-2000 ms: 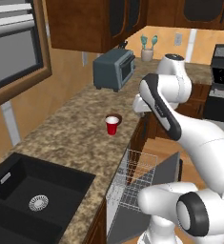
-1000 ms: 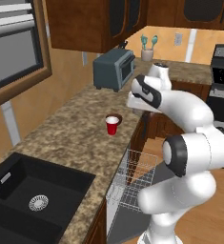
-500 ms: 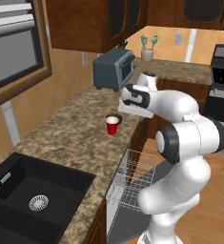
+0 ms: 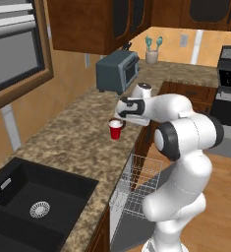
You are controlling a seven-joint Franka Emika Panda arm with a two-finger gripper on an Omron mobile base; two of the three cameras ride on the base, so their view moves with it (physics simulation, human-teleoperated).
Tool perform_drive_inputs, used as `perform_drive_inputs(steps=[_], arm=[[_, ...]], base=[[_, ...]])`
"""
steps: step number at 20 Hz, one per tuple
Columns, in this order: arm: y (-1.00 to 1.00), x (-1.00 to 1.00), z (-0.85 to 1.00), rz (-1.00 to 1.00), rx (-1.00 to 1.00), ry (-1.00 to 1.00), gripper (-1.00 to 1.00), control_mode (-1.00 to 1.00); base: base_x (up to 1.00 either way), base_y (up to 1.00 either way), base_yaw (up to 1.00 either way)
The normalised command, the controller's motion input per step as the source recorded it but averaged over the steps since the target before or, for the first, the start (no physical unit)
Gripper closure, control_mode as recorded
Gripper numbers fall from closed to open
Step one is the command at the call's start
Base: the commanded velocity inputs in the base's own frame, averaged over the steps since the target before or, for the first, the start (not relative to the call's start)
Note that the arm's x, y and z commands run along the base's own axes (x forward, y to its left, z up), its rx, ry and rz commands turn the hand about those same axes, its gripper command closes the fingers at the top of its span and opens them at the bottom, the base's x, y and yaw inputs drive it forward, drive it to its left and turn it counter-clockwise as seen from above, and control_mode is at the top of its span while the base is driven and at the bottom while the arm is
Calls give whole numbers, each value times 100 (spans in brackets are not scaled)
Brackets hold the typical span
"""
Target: Pick up the cup and bowl from the counter, place them in the dishwasher, and close the dishwasher door.
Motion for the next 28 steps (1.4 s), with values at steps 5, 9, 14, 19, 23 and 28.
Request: perform_drive_inputs(steps=[5, 9, 14, 19, 23, 28], arm=[[11, 37, -26, -5, 1, -9, -100, -100], [4, 24, -23, -2, 3, -3, -100, -100], [2, 26, -25, -2, 3, -1, -100, -100], [2, 20, -25, -1, 3, 0, -100, -100], [3, 29, -24, -2, 2, 0, -100, -100], [6, 37, -24, -2, 3, 0, -100, -100]], base=[[0, 0, 0], [0, 0, 0], [0, 0, 0], [0, 0, 0], [0, 0, 0], [0, 0, 0]])
